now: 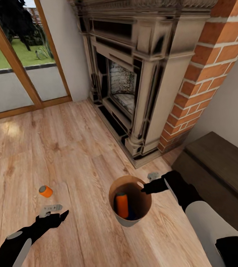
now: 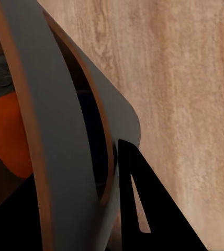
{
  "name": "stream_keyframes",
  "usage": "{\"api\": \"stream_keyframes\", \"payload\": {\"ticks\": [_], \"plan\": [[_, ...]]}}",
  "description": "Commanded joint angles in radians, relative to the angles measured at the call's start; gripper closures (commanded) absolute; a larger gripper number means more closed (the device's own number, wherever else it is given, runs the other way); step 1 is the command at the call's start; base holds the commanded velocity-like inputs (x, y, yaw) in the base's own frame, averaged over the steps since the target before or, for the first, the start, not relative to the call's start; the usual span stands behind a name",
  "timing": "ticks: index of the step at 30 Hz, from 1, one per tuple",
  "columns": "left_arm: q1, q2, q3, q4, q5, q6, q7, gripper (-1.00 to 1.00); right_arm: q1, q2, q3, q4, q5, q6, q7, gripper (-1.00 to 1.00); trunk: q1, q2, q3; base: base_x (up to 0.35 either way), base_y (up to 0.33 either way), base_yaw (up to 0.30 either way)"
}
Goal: Put the three can of soda from the living room inside the tash can in the kitchen.
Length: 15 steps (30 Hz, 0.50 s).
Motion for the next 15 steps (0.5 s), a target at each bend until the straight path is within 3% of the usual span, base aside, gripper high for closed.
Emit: {"api": "stream_keyframes", "payload": {"ticks": [1, 4, 5, 7, 12, 15], "plan": [[0.000, 0.000, 0.000, 0.000, 0.000, 0.000, 0.000, -1.00, 0.003, -0.001, -0.002, 0.000, -0.015, 0.005, 0.002, 1.00, 0.000, 0.000, 0.000, 0.156, 0.286, 0.000], [0.000, 0.000, 0.000, 0.000, 0.001, -0.001, 0.000, -1.00, 0.016, -0.002, -0.007, 0.000, -0.015, 0.003, 0.002, 1.00, 0.000, 0.000, 0.000, 0.156, 0.286, 0.000], [0.006, 0.000, -0.006, 0.006, -0.005, -0.007, 0.003, -1.00, 0.022, -0.008, -0.010, -0.004, 0.020, -0.001, -0.005, 1.00, 0.000, 0.000, 0.000, 0.000, 0.000, 0.000], [0.006, 0.001, -0.008, 0.017, -0.001, -0.018, 0.002, -1.00, 0.034, -0.019, -0.011, 0.006, 0.007, 0.005, -0.014, 1.00, 0.000, 0.000, 0.000, 0.000, 0.000, 0.000], [0.006, 0.001, -0.008, 0.044, -0.001, -0.028, 0.002, -1.00, 0.035, -0.020, -0.011, 0.020, 0.137, -0.022, -0.024, 1.00, 0.000, 0.000, 0.000, 0.000, 0.000, 0.000], [0.006, 0.001, -0.008, 0.061, -0.001, -0.028, 0.002, -1.00, 0.035, -0.020, -0.011, 0.020, 0.186, -0.032, -0.024, 1.00, 0.000, 0.000, 0.000, 0.000, 0.000, 0.000]]}}
